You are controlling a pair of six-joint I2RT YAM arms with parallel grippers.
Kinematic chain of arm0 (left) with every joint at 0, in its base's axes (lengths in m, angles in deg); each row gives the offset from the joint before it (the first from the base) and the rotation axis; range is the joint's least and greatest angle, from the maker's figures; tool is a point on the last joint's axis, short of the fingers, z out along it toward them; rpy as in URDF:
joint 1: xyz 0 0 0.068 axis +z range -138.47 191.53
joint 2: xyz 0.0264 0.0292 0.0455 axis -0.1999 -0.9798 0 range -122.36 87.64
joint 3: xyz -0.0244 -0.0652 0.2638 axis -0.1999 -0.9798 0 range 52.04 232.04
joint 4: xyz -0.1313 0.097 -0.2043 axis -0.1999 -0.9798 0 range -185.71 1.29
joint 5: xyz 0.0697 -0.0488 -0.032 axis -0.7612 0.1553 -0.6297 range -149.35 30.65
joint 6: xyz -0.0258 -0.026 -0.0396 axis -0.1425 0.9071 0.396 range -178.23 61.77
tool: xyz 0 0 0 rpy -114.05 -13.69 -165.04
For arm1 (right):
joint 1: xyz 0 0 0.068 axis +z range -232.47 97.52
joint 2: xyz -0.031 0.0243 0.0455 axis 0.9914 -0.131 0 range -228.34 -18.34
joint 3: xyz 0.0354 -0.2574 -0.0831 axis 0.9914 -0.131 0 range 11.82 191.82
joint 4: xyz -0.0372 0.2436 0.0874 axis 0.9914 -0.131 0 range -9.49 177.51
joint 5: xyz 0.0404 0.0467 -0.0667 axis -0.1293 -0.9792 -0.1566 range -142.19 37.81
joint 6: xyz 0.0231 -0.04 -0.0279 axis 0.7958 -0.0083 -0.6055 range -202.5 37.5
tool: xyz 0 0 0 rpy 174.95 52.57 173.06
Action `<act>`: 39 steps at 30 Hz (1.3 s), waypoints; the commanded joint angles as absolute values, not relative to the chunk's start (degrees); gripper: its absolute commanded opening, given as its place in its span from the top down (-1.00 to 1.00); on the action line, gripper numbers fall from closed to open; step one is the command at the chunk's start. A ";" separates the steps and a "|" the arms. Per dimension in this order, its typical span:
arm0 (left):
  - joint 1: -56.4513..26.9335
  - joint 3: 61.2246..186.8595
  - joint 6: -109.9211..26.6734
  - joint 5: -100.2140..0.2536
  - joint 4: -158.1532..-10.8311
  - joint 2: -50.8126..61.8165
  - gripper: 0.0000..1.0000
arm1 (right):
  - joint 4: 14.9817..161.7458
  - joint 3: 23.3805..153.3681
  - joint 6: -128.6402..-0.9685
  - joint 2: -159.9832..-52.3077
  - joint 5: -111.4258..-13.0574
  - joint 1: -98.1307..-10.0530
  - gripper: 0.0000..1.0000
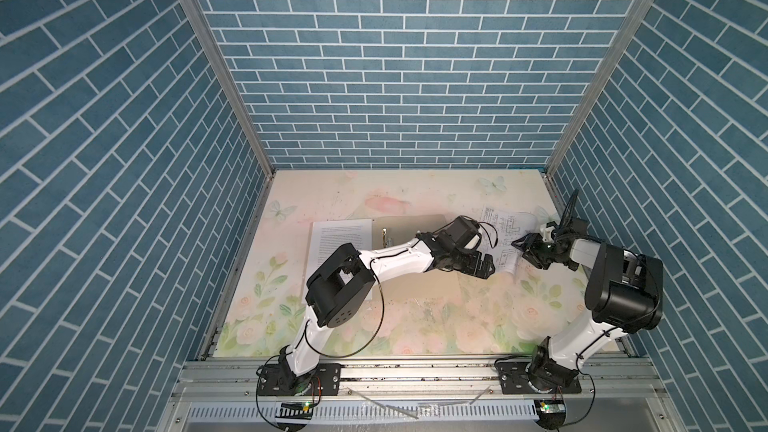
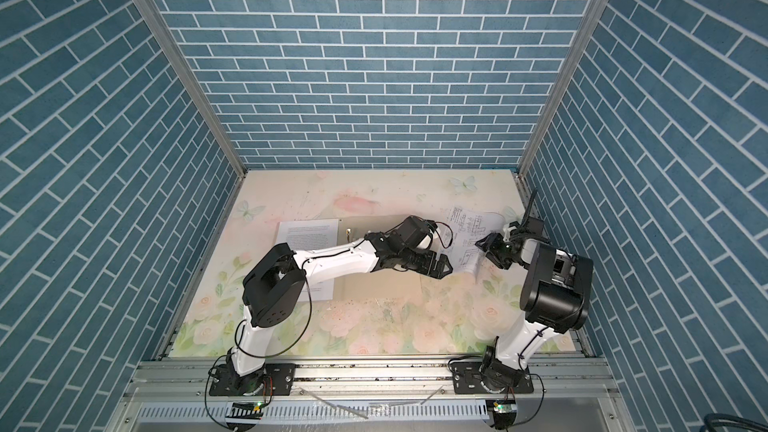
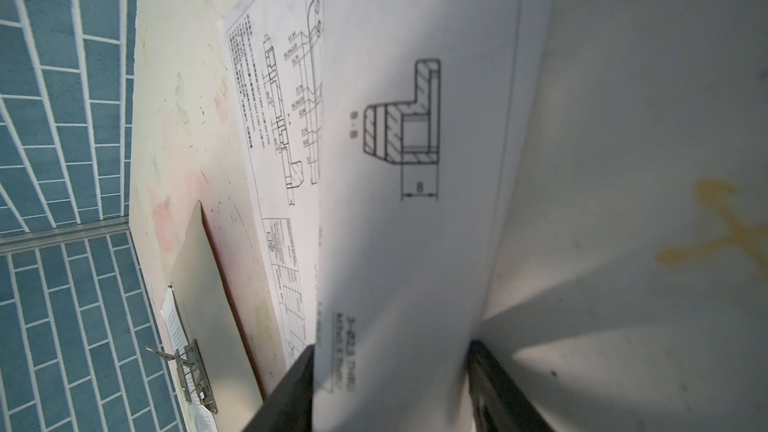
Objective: Put the files into the folder
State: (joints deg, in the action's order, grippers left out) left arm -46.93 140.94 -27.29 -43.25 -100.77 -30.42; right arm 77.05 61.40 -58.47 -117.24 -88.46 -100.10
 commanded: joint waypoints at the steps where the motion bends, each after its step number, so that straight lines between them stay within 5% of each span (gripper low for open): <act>1: -50.30 137.59 -41.39 -56.51 -100.92 -28.73 -0.99 | 71.45 58.66 -57.75 -118.81 -84.63 -99.71 -0.15; 8: -56.50 134.29 -57.69 -74.27 -88.22 -32.04 -0.99 | 71.35 58.82 -57.71 -119.08 -84.58 -99.71 -0.15; 19: -56.50 139.54 -65.18 -75.08 -76.82 -41.51 -0.93 | 71.31 58.62 -57.98 -119.55 -84.61 -99.74 -0.15; 39: -56.51 145.81 -69.87 -77.31 -70.41 -49.03 -0.40 | 70.98 58.97 -58.13 -119.99 -84.51 -99.76 -0.15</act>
State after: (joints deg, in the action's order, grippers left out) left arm -56.63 145.05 -68.36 -77.53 -71.17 -47.27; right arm 77.05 61.40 -58.38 -117.26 -88.44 -100.10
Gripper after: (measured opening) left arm 0.710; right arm 0.575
